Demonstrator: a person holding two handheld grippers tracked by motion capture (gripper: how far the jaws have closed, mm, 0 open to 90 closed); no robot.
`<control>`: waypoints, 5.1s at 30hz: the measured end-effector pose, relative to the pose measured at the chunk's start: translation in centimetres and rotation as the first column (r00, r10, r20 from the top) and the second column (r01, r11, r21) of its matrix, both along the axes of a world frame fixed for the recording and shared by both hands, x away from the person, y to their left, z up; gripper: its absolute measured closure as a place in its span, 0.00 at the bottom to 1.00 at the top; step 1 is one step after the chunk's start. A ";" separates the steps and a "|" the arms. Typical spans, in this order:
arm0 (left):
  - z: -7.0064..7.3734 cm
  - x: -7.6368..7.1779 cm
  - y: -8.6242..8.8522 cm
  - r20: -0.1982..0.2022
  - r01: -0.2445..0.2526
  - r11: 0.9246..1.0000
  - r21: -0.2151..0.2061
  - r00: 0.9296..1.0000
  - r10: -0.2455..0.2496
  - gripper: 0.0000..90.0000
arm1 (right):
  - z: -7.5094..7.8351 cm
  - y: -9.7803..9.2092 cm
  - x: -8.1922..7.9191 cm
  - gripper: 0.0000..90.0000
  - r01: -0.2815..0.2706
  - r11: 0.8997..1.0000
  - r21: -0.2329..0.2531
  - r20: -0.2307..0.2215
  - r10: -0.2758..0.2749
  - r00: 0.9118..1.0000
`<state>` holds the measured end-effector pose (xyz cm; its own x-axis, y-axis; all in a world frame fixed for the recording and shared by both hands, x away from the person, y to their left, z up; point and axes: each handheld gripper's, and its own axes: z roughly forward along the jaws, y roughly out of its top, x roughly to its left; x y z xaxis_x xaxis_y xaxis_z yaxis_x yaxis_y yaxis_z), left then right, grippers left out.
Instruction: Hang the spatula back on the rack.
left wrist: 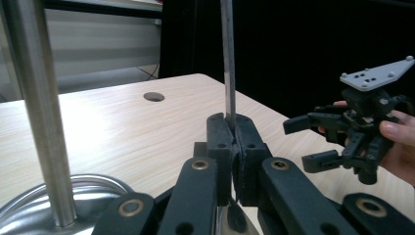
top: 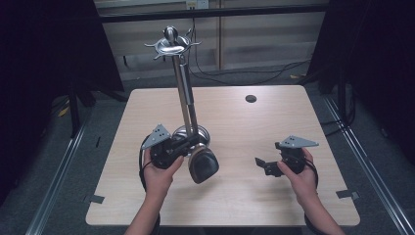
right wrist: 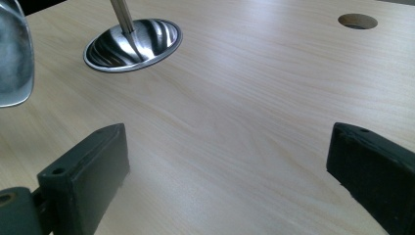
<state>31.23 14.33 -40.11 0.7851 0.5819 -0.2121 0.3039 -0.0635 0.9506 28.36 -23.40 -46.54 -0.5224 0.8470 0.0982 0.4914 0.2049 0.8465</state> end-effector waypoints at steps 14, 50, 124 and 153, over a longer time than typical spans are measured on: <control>-0.8 1.4 0.1 0.027 -0.018 1.000 0.020 0.999 0.017 0.95 | -0.1 0.1 0.0 0.02 -0.003 1.000 -0.003 -0.007 0.003 1.000; -1.5 4.6 0.9 0.018 -0.065 0.998 0.002 0.998 0.065 0.90 | 0.0 -0.2 0.0 0.02 -0.001 1.000 -0.006 0.003 0.001 1.000; -1.3 3.6 2.1 0.030 -0.089 0.990 0.113 0.996 0.086 0.22 | 0.0 -0.2 -0.2 0.02 -0.004 1.000 -0.017 -0.011 0.004 1.000; -3.6 1.8 4.5 0.028 -0.093 0.977 0.191 0.996 0.089 0.09 | -0.1 -0.3 -0.2 0.02 -0.003 1.000 -0.020 -0.016 0.003 1.000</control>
<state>33.00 18.78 -43.71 0.7296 0.6798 -0.0749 0.2989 -0.2185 0.9289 28.15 -23.66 -46.62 -0.5235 0.8474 0.0892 0.5038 0.2234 0.8344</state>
